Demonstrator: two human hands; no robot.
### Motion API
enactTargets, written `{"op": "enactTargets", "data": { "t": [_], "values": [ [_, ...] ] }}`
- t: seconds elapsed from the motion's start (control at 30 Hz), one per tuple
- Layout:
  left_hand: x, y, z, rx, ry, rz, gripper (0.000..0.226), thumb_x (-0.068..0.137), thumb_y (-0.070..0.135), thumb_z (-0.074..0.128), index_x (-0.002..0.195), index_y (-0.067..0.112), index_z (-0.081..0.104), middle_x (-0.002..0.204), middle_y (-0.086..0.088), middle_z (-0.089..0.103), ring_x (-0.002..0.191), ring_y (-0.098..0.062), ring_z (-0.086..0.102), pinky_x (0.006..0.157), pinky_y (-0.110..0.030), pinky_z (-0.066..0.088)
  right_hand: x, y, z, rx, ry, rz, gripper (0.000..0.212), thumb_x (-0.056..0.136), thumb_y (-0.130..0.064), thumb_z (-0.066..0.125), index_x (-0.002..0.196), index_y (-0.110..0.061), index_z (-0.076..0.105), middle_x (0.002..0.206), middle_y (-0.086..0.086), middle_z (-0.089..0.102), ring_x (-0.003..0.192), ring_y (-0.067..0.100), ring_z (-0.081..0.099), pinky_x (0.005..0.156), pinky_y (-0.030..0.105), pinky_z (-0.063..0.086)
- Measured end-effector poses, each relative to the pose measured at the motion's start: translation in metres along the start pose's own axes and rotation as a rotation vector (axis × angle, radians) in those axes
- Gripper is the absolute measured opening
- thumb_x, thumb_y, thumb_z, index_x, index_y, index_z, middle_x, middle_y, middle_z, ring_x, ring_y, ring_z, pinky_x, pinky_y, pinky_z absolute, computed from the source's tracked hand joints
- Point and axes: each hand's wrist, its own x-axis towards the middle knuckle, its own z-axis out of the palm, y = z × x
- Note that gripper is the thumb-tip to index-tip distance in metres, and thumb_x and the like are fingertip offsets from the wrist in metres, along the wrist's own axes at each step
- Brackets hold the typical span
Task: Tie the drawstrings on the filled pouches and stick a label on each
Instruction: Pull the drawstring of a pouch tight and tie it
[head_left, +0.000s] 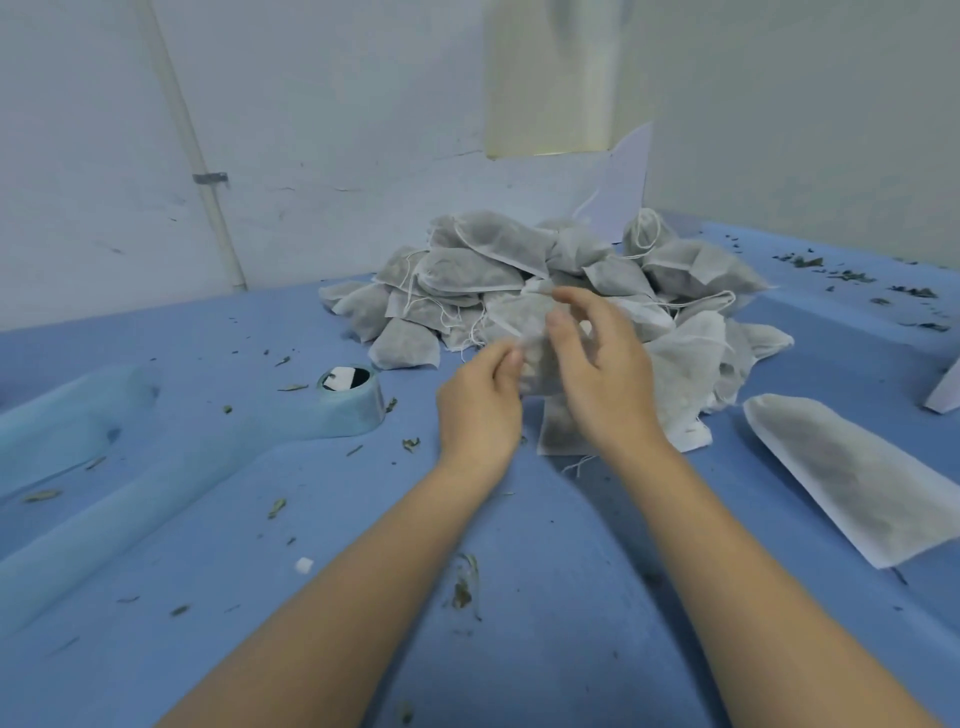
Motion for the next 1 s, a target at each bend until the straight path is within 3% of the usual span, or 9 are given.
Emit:
{"op": "enactTargets", "data": {
  "t": [0.17, 0.27, 0.37, 0.43, 0.53, 0.6, 0.67, 0.83, 1.0],
  "values": [
    [-0.001, -0.02, -0.028, -0.062, 0.014, -0.141, 0.03, 0.102, 0.02, 0.035, 0.106, 0.005, 0.06, 0.098, -0.008, 0.065, 0.094, -0.028, 0.063, 0.089, -0.048, 0.049, -0.004, 0.013, 0.002, -0.042, -0.097, 0.129, 0.03, 0.104, -0.027, 0.037, 0.114, -0.017, 0.063, 0.101, -0.013, 0.059, 0.088, -0.009, 0.043, 0.074, -0.004, 0.028],
    [-0.002, -0.029, -0.046, -0.118, 0.05, -0.223, 0.031, 0.102, 0.018, 0.032, 0.104, 0.0, 0.057, 0.1, -0.011, 0.059, 0.102, -0.034, 0.059, 0.093, -0.05, 0.047, -0.007, 0.018, 0.006, -0.127, -0.144, 0.189, 0.038, 0.104, -0.031, 0.034, 0.075, -0.016, 0.055, 0.073, -0.003, 0.056, 0.068, 0.011, 0.043, 0.062, 0.007, 0.034],
    [-0.002, -0.036, -0.063, -0.134, 0.068, -0.301, 0.028, 0.102, 0.019, 0.031, 0.092, 0.007, 0.054, 0.099, -0.014, 0.061, 0.1, -0.036, 0.06, 0.085, -0.038, 0.05, -0.011, 0.018, 0.012, -0.159, -0.177, 0.208, 0.048, 0.103, -0.034, 0.036, 0.067, -0.005, 0.047, 0.063, 0.01, 0.056, 0.061, 0.017, 0.049, 0.057, 0.011, 0.035],
    [-0.003, -0.038, -0.07, -0.111, 0.067, -0.327, 0.023, 0.101, 0.021, 0.034, 0.093, 0.011, 0.053, 0.1, -0.012, 0.062, 0.099, -0.033, 0.06, 0.071, -0.025, 0.047, -0.013, 0.015, 0.017, -0.167, -0.187, 0.197, 0.048, 0.102, -0.033, 0.04, 0.062, -0.007, 0.043, 0.055, 0.002, 0.046, 0.052, 0.007, 0.042, 0.053, 0.011, 0.035],
    [-0.008, -0.038, -0.078, 0.233, 0.123, -0.168, 0.032, 0.095, 0.024, 0.045, 0.123, 0.01, 0.046, 0.122, -0.006, 0.055, 0.111, -0.024, 0.05, 0.085, -0.026, 0.035, -0.016, 0.01, 0.021, -0.138, -0.232, 0.185, 0.046, 0.1, -0.031, 0.046, 0.068, 0.002, 0.05, 0.054, -0.002, 0.039, 0.049, 0.005, 0.037, 0.05, 0.013, 0.033],
    [-0.012, -0.033, -0.082, 0.461, 0.179, 0.161, 0.056, 0.084, 0.026, 0.057, 0.133, 0.003, 0.039, 0.128, -0.01, 0.048, 0.118, -0.027, 0.041, 0.097, -0.03, 0.027, -0.018, 0.005, 0.023, -0.108, -0.277, 0.176, 0.045, 0.098, -0.031, 0.049, 0.069, 0.003, 0.051, 0.054, -0.002, 0.038, 0.05, 0.006, 0.033, 0.05, 0.017, 0.03],
    [-0.013, -0.027, -0.08, 0.534, 0.052, 0.403, 0.072, 0.074, 0.03, 0.064, 0.134, -0.001, 0.039, 0.129, -0.012, 0.046, 0.121, -0.029, 0.039, 0.102, -0.03, 0.023, -0.021, -0.003, 0.025, -0.054, -0.322, 0.163, 0.044, 0.097, -0.03, 0.052, 0.062, -0.003, 0.047, 0.053, -0.005, 0.035, 0.053, 0.006, 0.032, 0.051, 0.02, 0.027],
    [-0.008, -0.024, -0.058, 0.603, -0.274, 0.4, 0.093, 0.079, 0.037, 0.065, 0.148, 0.009, 0.01, 0.131, -0.002, 0.05, 0.124, -0.02, 0.037, 0.102, -0.021, 0.015, -0.028, -0.018, 0.029, 0.097, -0.417, 0.157, 0.037, 0.093, -0.022, 0.054, 0.06, -0.005, 0.053, 0.054, -0.001, 0.041, 0.054, 0.008, 0.035, 0.057, 0.028, 0.03],
    [-0.003, -0.029, -0.052, 0.59, -0.242, 0.344, 0.081, 0.088, 0.034, 0.055, 0.148, 0.012, 0.005, 0.116, -0.002, 0.061, 0.107, -0.028, 0.052, 0.086, -0.029, 0.029, -0.028, -0.02, 0.032, 0.085, -0.397, 0.153, 0.027, 0.093, -0.023, 0.056, 0.066, -0.023, 0.06, 0.057, -0.008, 0.054, 0.06, 0.011, 0.05, 0.063, 0.028, 0.04]
  ]
}}
